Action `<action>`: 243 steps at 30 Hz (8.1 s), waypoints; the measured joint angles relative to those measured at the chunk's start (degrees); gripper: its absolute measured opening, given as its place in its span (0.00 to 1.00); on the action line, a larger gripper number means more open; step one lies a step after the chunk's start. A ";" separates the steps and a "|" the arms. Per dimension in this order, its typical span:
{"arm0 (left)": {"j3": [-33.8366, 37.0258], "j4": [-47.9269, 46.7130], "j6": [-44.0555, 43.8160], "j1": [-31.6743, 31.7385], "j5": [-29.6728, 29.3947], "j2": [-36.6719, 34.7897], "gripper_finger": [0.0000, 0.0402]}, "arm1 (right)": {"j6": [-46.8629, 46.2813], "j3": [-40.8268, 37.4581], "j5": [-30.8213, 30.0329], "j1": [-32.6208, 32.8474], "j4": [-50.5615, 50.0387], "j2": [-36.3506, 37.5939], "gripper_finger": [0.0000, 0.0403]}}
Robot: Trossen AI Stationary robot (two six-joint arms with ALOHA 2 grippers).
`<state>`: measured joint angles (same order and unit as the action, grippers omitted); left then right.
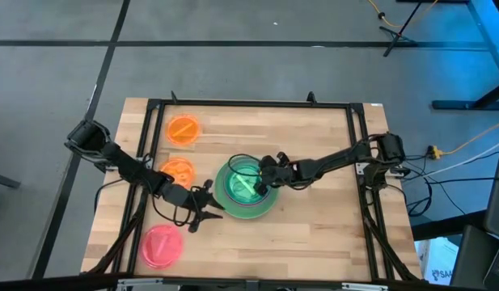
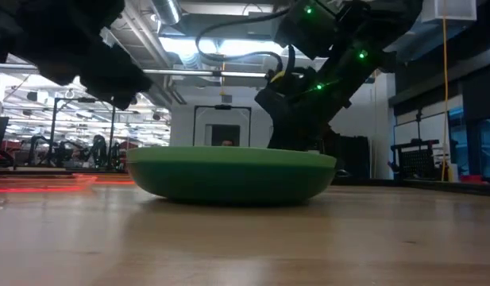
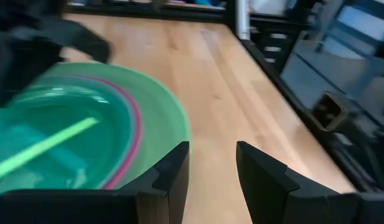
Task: Stack plastic plates
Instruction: Stack the light green plate on the blue plate, then stack the orange plate on the light green plate, then stack the orange plate on the orange plate
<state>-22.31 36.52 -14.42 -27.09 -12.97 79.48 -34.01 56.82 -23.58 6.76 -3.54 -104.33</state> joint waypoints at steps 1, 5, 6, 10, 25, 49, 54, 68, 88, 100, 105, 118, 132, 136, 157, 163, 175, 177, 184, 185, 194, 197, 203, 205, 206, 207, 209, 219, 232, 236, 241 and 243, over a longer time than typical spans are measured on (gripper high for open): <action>0.00 -0.05 -0.02 0.31 -1.10 0.00 0.31 | 1.33 0.00 0.00 0.00 0.03 0.00 0.07; 0.00 -0.92 -0.43 3.36 -4.30 0.00 0.32 | 7.20 0.00 -0.08 0.00 -0.70 0.67 0.21; -0.02 -1.94 -1.32 4.58 -5.02 -0.04 0.33 | 8.85 0.00 -0.17 0.00 -0.96 1.26 0.25; -2.75 -11.92 -4.17 10.46 -5.49 -0.61 0.41 | 15.42 0.04 -1.18 0.86 -1.69 5.12 0.37; -23.57 -67.10 -3.30 29.43 -16.47 -1.11 0.52 | 16.86 -11.38 -15.08 17.34 -5.72 19.24 0.44; -20.72 -71.99 -1.50 57.87 -12.27 12.97 0.46 | 2.76 -24.50 -15.93 27.11 5.67 19.76 0.44; -20.61 -71.37 -1.50 57.84 -12.37 12.55 0.30 | 2.76 -24.50 -15.93 27.11 5.67 19.76 0.44; -22.49 -70.75 0.46 53.23 -18.11 12.83 0.01 | 2.54 -24.52 -14.37 26.98 5.64 19.76 0.44; -45.62 -75.46 1.53 22.57 -17.39 12.70 0.01 | 0.55 -24.52 -11.33 32.08 7.09 19.74 0.44; -46.40 -53.02 1.34 6.86 -8.94 16.12 0.00 | -3.08 -24.52 -18.01 43.24 7.23 19.74 0.44; -46.38 -55.80 1.16 6.24 -8.94 19.91 0.00 | -4.82 -24.52 -18.01 44.44 7.07 19.71 0.44; -46.36 -65.06 -1.48 9.45 -9.33 22.25 0.17 | -5.17 -24.52 -18.03 44.74 6.95 19.71 0.44; -46.23 -90.48 -20.10 4.89 -6.60 20.11 0.37 | -5.17 -24.57 -18.49 44.61 6.95 19.71 0.44; -46.23 -96.11 -28.96 1.08 -10.04 20.11 0.35 | -5.15 -24.57 -18.49 44.61 6.92 19.71 0.44; -26.66 -97.06 -56.56 -9.52 -11.35 9.96 0.35 | -7.11 -25.86 -17.92 44.66 6.61 19.69 0.44; -21.16 -93.29 -56.01 -9.32 -10.81 8.50 0.35 | -8.06 -26.29 -18.48 44.61 6.91 19.69 0.44; -15.26 -89.87 -55.59 -7.88 -10.31 8.33 0.33 | -8.10 -26.29 -19.51 44.61 7.01 19.70 0.44; -14.83 -89.72 -54.59 -7.87 -10.75 8.33 0.30 | -8.10 -26.29 -19.51 44.61 6.98 19.69 0.44; -13.77 -89.40 -53.42 -7.84 -11.15 8.45 0.10 | -8.12 -26.29 -19.52 44.61 6.96 19.69 0.44; -13.75 -89.42 -52.78 -7.83 -11.15 8.48 0.07 | -8.12 -26.29 -19.54 44.61 6.96 19.70 0.44; -14.41 -91.47 -50.84 -7.74 -12.73 8.68 0.01 | -8.14 -26.29 -19.51 44.61 6.93 19.70 0.44; -16.70 -93.54 -50.44 -7.76 -14.50 8.68 0.01 | -8.12 -26.29 -19.51 44.61 6.92 19.71 0.44; -24.39 -95.44 -42.84 -7.78 -19.55 8.64 0.01 | -8.12 -26.29 -19.51 44.61 6.90 19.71 0.44; -27.27 -95.45 -38.67 -7.76 -20.47 8.65 0.01 | -8.12 -26.29 -19.54 44.61 6.92 19.69 0.44; -28.69 -95.44 -36.89 -7.78 -20.88 8.64 0.01 | -8.12 -26.29 -19.51 44.61 6.92 19.71 0.44; -30.26 -95.44 -35.35 -7.75 -21.46 8.63 0.01 | -8.12 -26.29 -19.54 44.61 6.92 19.70 0.44; -33.26 -95.25 -32.36 -7.52 -22.69 8.63 0.01 | -8.12 -26.29 -19.54 44.61 6.92 19.69 0.44; -38.99 -77.79 -10.73 -3.53 -26.19 8.59 0.01 | -8.13 -26.27 -19.54 44.60 6.94 19.70 0.44; -38.07 -52.32 8.69 6.07 -13.53 16.57 0.01 | -8.14 -26.27 -19.38 44.59 7.04 19.69 0.44; -38.06 -52.81 8.66 7.50 -12.77 17.86 0.03 | -8.12 -26.25 -19.36 44.59 6.96 19.69 0.44; -38.07 -53.96 7.94 8.49 -12.83 17.86 0.13 | -8.12 -26.25 -19.36 44.61 6.96 19.69 0.44; -38.18 -54.62 6.77 8.42 -12.11 17.86 0.19 | -8.12 -26.25 -19.36 44.59 6.94 19.69 0.44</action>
<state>-60.48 -18.10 -7.65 -18.67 -25.08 97.34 -42.13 30.57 -42.94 51.35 3.40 -84.64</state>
